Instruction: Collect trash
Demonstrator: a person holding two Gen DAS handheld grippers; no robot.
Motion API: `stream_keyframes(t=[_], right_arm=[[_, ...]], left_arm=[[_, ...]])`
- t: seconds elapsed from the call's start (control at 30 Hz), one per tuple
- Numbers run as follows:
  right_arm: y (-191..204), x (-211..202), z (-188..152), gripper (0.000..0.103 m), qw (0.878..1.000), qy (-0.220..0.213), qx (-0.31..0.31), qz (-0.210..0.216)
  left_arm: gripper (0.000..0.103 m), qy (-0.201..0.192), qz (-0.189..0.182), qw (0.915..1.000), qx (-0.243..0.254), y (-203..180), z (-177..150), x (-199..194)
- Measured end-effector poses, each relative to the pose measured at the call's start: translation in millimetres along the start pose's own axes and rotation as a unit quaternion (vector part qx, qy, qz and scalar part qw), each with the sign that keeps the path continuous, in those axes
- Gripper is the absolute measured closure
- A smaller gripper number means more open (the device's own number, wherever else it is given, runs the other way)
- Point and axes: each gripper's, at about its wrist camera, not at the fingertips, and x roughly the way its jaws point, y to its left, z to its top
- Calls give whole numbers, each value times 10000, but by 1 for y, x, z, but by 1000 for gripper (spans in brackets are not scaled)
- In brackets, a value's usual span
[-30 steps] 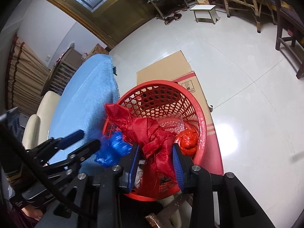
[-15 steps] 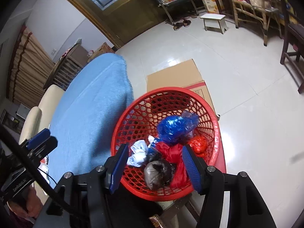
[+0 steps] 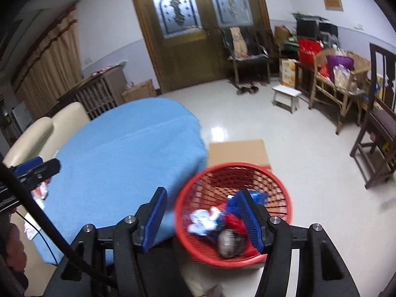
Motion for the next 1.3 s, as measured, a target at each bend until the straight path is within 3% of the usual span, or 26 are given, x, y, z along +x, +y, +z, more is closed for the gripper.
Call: stream_keyframes(t=[0.37,0.77,1.3], right_arm=[[68,-28,-14,40,9988,-220,-441,12],[115,-47,-20,40,9961,-450,-738,-149],[122,-50,-18,40,9957,-485,-728,-294]], left_arm=[[20,-388,880,9951,-241,52,-24,-36],[19,-630,1069,9911,-476,86,-36,-53],[19,-762,1192,9890,-427,93,-42,-67]])
